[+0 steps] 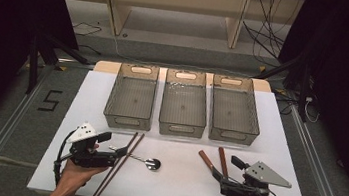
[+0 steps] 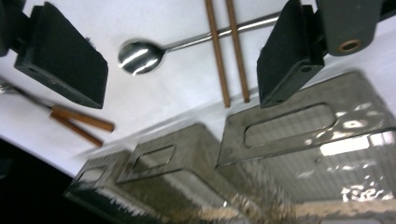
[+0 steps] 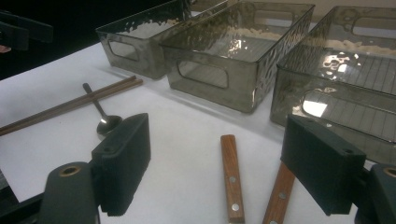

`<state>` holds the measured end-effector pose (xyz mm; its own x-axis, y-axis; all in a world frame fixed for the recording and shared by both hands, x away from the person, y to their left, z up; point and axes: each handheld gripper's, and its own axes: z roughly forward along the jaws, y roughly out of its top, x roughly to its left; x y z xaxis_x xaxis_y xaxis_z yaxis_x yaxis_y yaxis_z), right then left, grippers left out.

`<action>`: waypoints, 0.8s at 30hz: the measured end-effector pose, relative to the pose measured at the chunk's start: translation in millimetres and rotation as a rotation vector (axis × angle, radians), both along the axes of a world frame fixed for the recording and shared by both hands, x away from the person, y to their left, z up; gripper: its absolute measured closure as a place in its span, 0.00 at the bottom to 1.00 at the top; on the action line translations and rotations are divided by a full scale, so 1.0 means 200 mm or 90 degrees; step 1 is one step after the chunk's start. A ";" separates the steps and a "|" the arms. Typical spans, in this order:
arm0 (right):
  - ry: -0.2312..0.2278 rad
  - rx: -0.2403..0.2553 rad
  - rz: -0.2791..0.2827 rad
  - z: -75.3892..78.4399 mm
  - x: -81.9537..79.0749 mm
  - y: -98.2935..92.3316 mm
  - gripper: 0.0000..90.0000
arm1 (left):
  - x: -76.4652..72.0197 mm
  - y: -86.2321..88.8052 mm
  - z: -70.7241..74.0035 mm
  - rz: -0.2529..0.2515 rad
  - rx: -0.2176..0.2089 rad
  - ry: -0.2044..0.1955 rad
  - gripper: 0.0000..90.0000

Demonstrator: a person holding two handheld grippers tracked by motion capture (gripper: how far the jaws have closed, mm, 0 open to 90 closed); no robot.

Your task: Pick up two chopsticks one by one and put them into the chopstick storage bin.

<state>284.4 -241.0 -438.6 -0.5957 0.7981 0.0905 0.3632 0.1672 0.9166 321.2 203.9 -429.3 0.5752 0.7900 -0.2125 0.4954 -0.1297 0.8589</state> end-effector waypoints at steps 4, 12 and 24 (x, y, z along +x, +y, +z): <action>0.003 -0.002 0.000 0.00 0.00 0.00 0.27 | 0.04 0.00 0.02 -0.002 0.059 0.064 0.19; 0.005 -0.002 0.005 0.00 0.00 0.01 0.28 | 0.12 -0.01 0.03 0.008 0.163 0.189 0.22; 0.006 -0.004 0.013 0.00 0.00 0.01 0.28 | 0.20 -0.08 -0.01 -0.039 0.262 0.272 0.42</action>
<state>284.8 -238.4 -439.3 -0.6107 0.7866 0.0914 0.3679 0.1796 0.9124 361.6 187.1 -430.9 0.5531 0.8246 -0.1188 0.7672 -0.4486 0.4584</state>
